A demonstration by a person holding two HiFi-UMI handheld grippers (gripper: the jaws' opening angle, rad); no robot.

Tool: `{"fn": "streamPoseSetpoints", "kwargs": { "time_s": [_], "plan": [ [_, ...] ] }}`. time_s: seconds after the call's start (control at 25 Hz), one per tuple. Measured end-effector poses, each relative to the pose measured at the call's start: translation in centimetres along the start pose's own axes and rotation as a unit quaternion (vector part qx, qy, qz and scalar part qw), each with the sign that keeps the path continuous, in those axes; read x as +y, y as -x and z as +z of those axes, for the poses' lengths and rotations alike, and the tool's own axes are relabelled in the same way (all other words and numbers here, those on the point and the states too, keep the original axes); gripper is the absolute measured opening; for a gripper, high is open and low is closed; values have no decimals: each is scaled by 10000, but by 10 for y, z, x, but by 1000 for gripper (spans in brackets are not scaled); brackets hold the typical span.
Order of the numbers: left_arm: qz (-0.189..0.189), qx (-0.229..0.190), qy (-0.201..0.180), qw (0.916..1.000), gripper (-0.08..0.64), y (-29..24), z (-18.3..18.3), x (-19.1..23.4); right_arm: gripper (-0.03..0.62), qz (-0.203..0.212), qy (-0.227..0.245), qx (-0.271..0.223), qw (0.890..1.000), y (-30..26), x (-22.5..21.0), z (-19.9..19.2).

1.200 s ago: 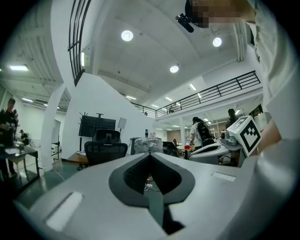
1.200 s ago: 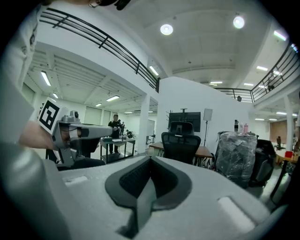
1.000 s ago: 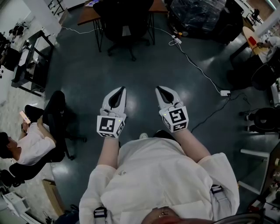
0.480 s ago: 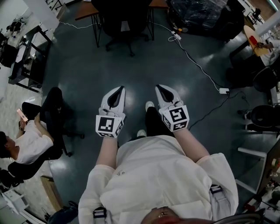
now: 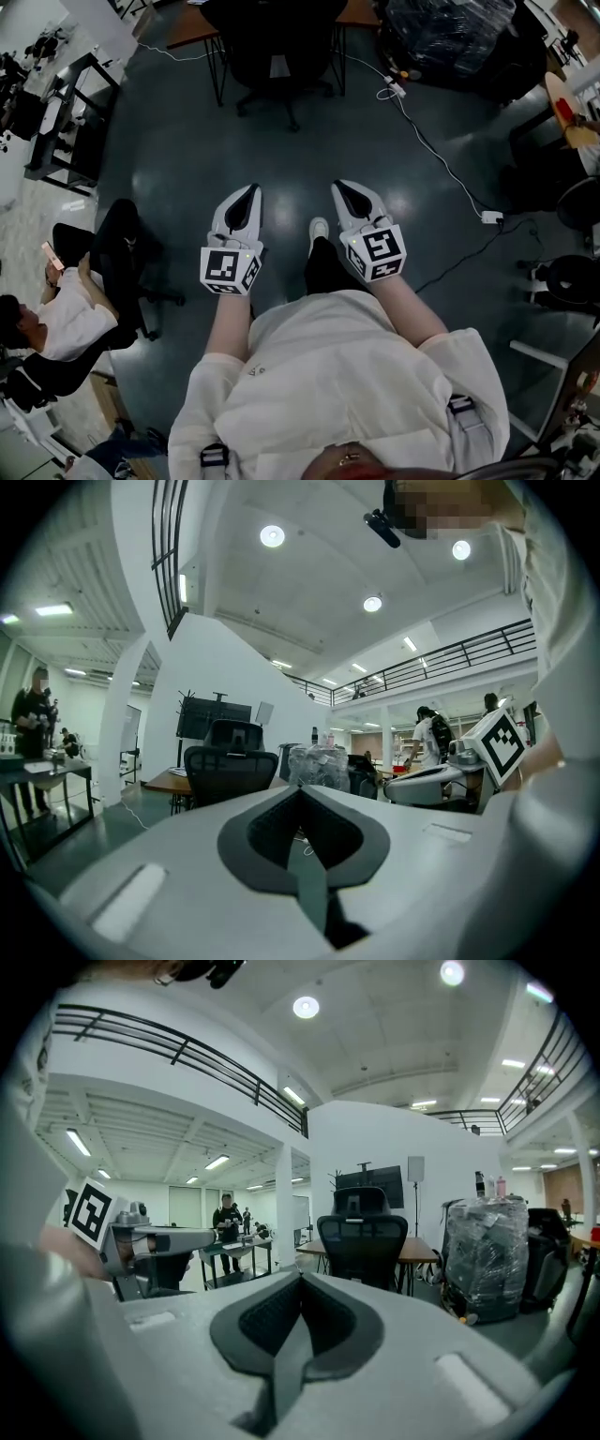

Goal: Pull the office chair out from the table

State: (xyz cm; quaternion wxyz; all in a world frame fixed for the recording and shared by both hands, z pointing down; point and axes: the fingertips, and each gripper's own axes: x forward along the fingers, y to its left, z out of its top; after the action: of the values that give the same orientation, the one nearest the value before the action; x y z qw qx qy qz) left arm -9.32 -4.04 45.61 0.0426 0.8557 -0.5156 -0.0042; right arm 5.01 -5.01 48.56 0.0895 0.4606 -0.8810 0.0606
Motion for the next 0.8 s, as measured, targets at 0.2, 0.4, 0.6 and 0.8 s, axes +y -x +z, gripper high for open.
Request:
{"fn": "streamPoseSetpoints", "kwargs": {
  "time_s": [0.2,0.4,0.6,0.8],
  "plan": [
    [74,-21,56,10000,17,-75,16,31,-9,-38,20,62,10000,-63,-58,15],
    [184,65,-71,9998,17,-153,32,61,-9,83,53,113,9999,-121,-112,41],
    [254,10,-160,9995,17,-211,44,88,-9,143,370,48,9992,-176,-159,71],
    [346,-13,-86,9994,17,-255,45,121,-9,195,475,42,9987,-228,-185,83]
  ]
}}
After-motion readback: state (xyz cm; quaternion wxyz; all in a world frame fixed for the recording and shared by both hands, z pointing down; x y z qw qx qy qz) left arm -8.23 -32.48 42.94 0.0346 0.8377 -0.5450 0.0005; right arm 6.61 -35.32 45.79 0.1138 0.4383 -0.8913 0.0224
